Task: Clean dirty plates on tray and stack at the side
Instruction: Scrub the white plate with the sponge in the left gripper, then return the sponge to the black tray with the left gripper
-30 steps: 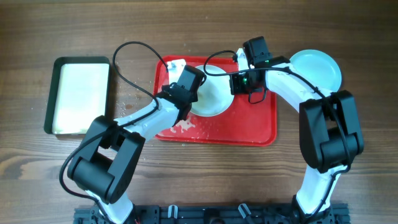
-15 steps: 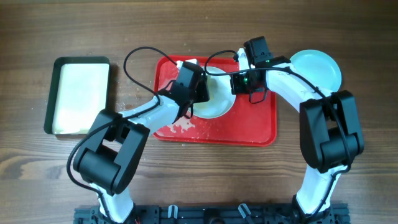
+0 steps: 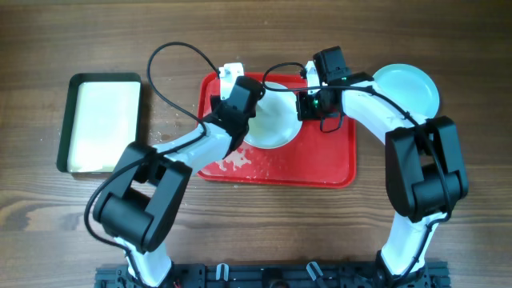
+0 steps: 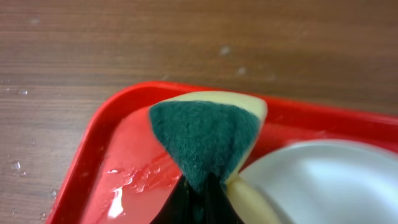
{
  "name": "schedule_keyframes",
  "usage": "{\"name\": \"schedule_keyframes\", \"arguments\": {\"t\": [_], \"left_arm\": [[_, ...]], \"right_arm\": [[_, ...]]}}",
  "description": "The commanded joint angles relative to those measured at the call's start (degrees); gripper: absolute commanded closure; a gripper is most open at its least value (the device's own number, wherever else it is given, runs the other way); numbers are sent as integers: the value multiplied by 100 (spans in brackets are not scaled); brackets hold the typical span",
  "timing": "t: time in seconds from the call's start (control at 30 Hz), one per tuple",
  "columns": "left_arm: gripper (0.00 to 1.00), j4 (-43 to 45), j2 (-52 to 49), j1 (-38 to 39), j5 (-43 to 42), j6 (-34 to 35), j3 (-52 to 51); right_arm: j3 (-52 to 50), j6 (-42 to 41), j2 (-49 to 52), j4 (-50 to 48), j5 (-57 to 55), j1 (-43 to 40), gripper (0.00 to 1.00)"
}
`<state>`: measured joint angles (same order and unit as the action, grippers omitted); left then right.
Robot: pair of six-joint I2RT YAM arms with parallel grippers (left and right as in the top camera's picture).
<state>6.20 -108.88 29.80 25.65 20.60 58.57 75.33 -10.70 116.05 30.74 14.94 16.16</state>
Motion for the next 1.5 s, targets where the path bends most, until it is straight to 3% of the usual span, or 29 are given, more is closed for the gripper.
{"name": "schedule_keyframes", "arguments": {"t": [0.0, 0.07, 0.17, 0.37, 0.57, 0.7, 0.8, 0.9, 1.03, 1.3, 1.47], "left_arm": [[96, 116, 208, -83, -2186, 896, 7], [96, 120, -22, -28, -2649, 1241, 7], [96, 153, -483, -17, -2597, 1287, 7], [96, -498, -382, -205, -811, 964, 7], [96, -953, 903, -605, -267, 968, 7], [96, -1019, 1687, -774, -872, 990, 7], [96, -1213, 2234, -1207, -1495, 1014, 7], [96, -1576, 2496, -1694, -1447, 1010, 7], [96, -2465, 2529, -3027, -1364, 1012, 4], [96, -2570, 1519, -4653, -1368, 1220, -136], [93, -2549, 1145, -4931, -1537, 1314, -136]], "right_arm": [[-122, 4, 87, 55, -243, -59, 96], [-122, 4, 87, 33, -240, -57, 96], [-122, 7, 87, -7, -240, -59, 96], [-122, 4, 87, -4, -243, -59, 96], [-120, 17, 85, -149, -243, -59, 96], [-98, 15, 20, -310, -243, -59, 96], [28, 20, -144, -323, -243, -59, 96], [79, 33, -415, -306, -245, -59, 96], [79, 195, -1187, -376, -249, -57, 96], [79, 175, -1517, -328, -247, -57, 96], [79, 192, -1517, -328, -247, -57, 96]]}}
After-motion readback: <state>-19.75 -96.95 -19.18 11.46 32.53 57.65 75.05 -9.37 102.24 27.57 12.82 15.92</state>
